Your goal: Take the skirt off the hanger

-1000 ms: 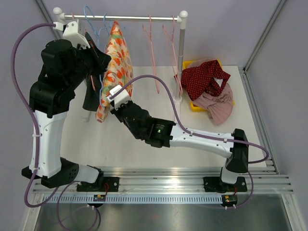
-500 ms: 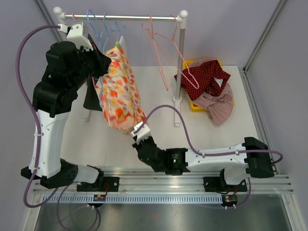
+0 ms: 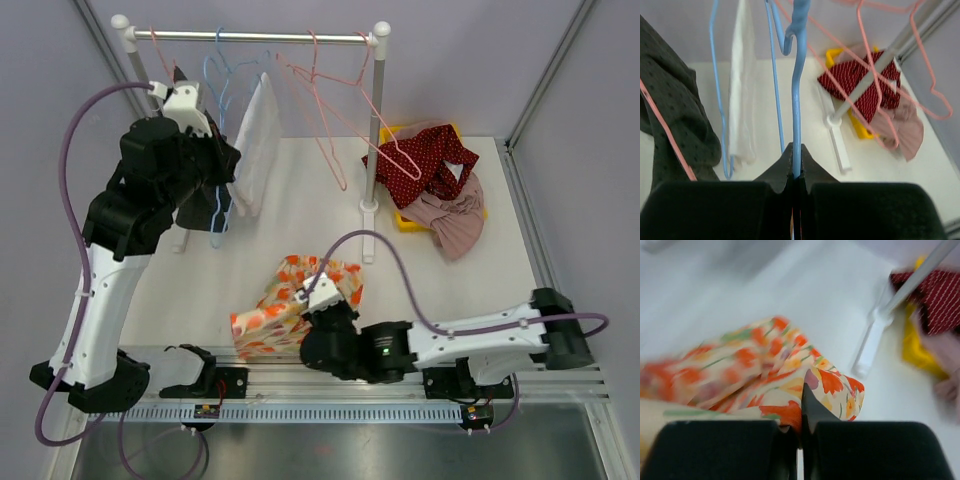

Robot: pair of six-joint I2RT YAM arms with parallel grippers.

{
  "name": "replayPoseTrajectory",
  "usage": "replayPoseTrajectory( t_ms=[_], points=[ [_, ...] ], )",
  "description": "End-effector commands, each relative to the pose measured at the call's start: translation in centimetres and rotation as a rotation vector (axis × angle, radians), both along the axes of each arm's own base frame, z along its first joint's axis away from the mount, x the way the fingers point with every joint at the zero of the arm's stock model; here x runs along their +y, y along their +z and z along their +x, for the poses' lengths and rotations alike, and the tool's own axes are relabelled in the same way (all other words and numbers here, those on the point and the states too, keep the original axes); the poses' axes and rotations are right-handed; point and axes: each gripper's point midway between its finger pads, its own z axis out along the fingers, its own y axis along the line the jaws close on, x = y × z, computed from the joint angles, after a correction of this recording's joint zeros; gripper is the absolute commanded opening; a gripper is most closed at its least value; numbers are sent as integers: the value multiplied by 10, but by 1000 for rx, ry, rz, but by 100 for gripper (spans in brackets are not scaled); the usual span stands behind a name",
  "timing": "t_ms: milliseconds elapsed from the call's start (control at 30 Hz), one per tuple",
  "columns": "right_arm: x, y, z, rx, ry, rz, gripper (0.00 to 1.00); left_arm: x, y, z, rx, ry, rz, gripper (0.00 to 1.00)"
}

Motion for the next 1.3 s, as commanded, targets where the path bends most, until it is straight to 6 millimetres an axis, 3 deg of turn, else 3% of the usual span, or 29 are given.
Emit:
replayPoseTrajectory(
  t_ms=[0,33,67,100,167,233,333,533,567,633,667,700,767,800,833,867,933,967,1000,1033,1067,1133,1167,1233,1267],
  points=[
    [-60,126,25,-199,-133,134,0,7,-17,-19,-14,-8,42,0],
    [-64,142,27,-205,-115,229,0,8,-22,-22,-6,-7,43,0],
    [-87,165,28,-210,-105,296,0,11,-22,-30,-13,-7,38,0],
    [-96,176,29,-216,-84,315,0,10,-37,-30,14,-10,49,0],
    [-125,201,34,-222,-70,351,0,12,-45,-34,27,-6,50,0],
    [-135,219,36,-249,-5,314,0,14,-53,-36,36,0,51,0],
    [-162,251,56,-324,-70,272,0,11,-58,-33,41,3,36,0],
    [-217,319,105,-451,-300,329,0,4,-64,-24,52,8,14,0],
    [-215,319,118,-455,-325,290,0,4,-65,-23,54,10,18,0],
    [-236,332,140,-474,-398,266,0,4,-66,-22,54,9,23,0],
    [-234,328,158,-460,-413,237,0,4,-68,-20,57,13,28,0],
    [-259,344,172,-489,-468,273,0,4,-68,-19,56,13,29,0],
    [-262,339,205,-468,-463,259,0,3,-70,-18,57,12,32,0],
    [-276,340,218,-469,-500,283,0,2,-71,-17,58,10,34,0],
    [-305,353,227,-504,-573,296,0,2,-72,-16,60,8,38,0],
    [-311,343,253,-483,-603,275,0,1,-73,-15,60,8,38,0],
    [-332,356,273,-521,-648,291,0,-1,-75,-13,65,4,42,0],
    [-330,341,300,-491,-660,263,0,-1,-74,-12,62,3,40,0],
    [-333,351,307,-525,-671,276,0,-3,-75,-10,61,1,39,0],
    [-335,347,319,-522,-682,267,0,-4,-73,-9,59,0,37,0],
    [-333,329,344,-491,-691,243,0,-5,-72,-8,56,-5,35,0],
    [-332,322,363,-501,-699,252,0,-8,-71,-4,57,-9,32,0],
    [-331,302,382,-468,-708,234,0,-9,-69,-3,53,-9,30,0],
    [-330,272,398,-411,-737,242,0,-11,-69,2,56,-8,30,0],
    [-327,247,410,-359,-742,257,4,-12,-65,4,47,-6,24,0]
  ],
)
